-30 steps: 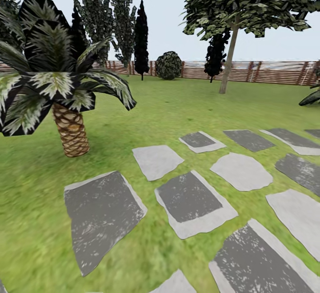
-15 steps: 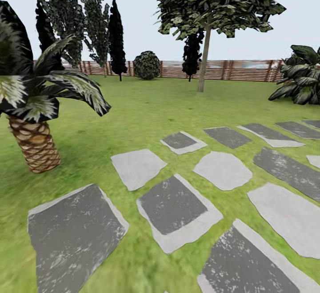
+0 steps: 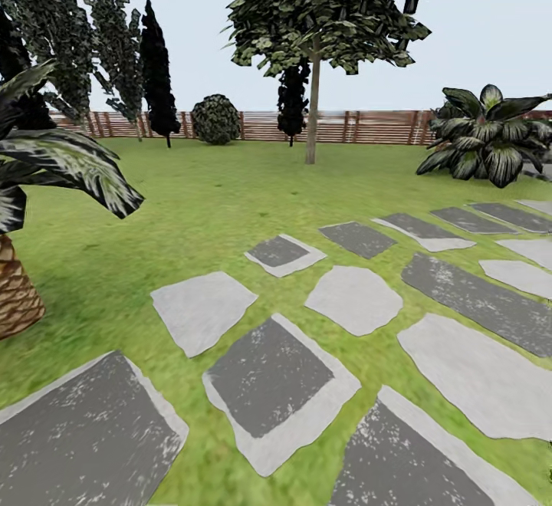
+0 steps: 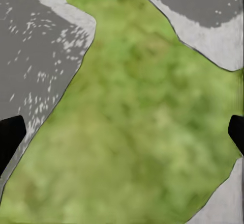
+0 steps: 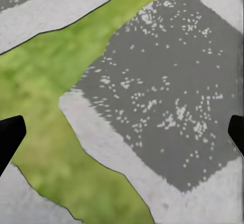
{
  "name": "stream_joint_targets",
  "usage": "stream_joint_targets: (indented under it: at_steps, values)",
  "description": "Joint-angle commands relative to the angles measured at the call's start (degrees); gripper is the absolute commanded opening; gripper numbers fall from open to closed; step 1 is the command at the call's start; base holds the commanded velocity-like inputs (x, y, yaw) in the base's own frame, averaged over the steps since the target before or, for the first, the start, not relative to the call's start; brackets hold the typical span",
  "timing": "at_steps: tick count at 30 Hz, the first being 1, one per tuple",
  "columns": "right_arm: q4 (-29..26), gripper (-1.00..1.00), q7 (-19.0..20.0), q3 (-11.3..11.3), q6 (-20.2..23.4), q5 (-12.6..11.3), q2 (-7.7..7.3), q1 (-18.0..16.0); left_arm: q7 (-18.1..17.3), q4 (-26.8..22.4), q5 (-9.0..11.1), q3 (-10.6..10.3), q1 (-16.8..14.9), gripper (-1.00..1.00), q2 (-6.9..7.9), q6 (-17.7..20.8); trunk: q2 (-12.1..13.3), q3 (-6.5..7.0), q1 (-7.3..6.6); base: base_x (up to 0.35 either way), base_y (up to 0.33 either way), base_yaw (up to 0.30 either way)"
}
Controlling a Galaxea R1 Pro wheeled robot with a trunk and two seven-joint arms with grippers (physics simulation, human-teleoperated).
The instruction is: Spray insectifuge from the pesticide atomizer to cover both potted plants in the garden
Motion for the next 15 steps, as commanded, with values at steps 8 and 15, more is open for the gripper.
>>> stream_joint_targets:
  at_steps: [8, 15]
  values:
    - [0.1, 1.00, 0.0, 0.0, -0.2, 0.0, 0.01, 0.0, 0.0, 0.0, 0.0, -0.1, 0.0, 1.00, -0.06, -0.2, 0.0, -0.25, 0.02, 0.108, 0.000, -0.283]
    - [0.1, 1.00, 0.0, 0.0, -0.2, 0.0, 0.01, 0.0, 0.0, -0.1, 0.1, -0.2, 0.0, 1.00, -0.08, -0.2, -0.8, -0.77, 0.46, 0.003, 0.000, -0.283]
